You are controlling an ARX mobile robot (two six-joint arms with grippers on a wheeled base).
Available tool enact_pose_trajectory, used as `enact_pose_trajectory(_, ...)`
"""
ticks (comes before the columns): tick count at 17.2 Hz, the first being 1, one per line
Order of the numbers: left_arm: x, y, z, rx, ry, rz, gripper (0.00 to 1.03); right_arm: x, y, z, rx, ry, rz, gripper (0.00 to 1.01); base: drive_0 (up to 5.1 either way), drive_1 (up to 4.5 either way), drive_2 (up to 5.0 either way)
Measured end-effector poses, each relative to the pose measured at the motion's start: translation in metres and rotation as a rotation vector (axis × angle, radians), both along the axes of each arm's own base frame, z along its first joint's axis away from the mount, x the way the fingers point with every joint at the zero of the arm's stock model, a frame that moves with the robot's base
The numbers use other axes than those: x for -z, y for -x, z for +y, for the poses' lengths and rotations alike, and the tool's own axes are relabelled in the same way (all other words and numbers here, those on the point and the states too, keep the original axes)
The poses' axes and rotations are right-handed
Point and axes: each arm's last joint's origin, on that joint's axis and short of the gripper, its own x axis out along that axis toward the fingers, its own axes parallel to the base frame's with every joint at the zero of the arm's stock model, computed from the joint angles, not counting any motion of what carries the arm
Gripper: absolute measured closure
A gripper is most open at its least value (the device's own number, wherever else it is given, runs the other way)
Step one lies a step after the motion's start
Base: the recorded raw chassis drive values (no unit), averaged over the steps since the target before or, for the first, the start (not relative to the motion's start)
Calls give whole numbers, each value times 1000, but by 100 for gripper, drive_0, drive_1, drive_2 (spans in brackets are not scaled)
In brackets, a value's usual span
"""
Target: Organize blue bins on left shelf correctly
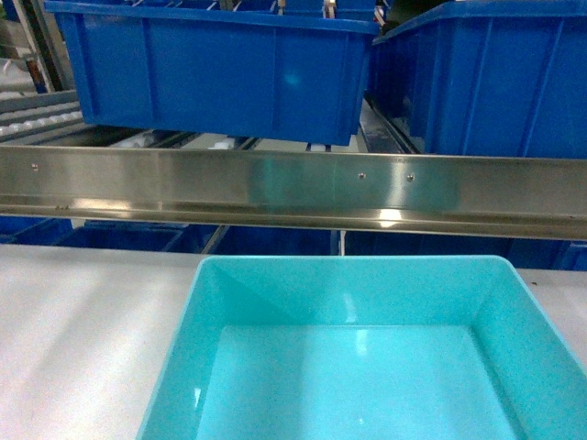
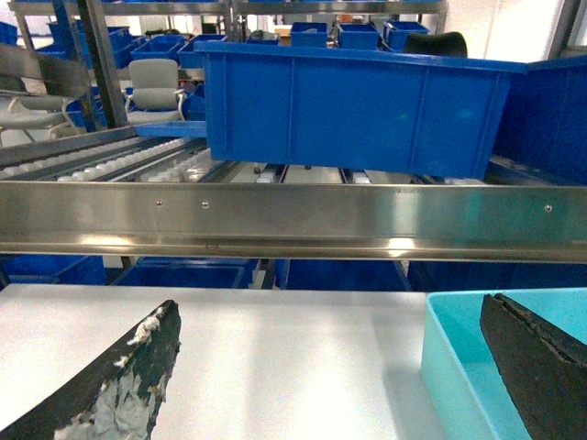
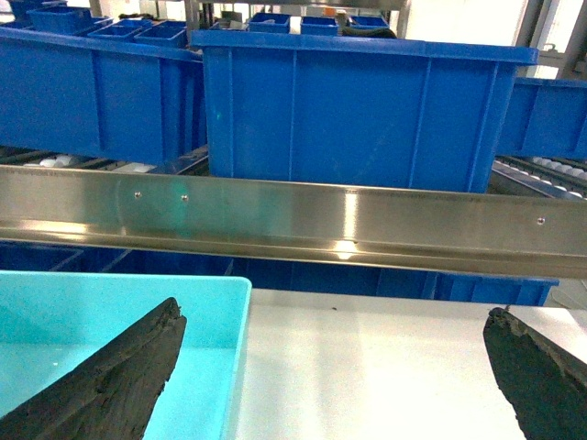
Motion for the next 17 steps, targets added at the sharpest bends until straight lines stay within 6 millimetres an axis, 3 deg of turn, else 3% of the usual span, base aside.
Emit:
enact_pose_trajectory(7,0,0,0,0,0,0,5,0,0,0,0,0,0,3,0,0,0)
enact_pose_trajectory(10,-1,1,9,-14,25,-16,5,0,-1,6,-30,28,4,3,0,0,0)
enact_pose_trajectory(16,-9,-4,9,24,38,-85,5,0,-19,15,-61,59,23,3,0,0,0)
enact_pose_trajectory(17,-9,-13,8,49,48,-70,5,2,-26,17,-71,63,43,3,0,0,0)
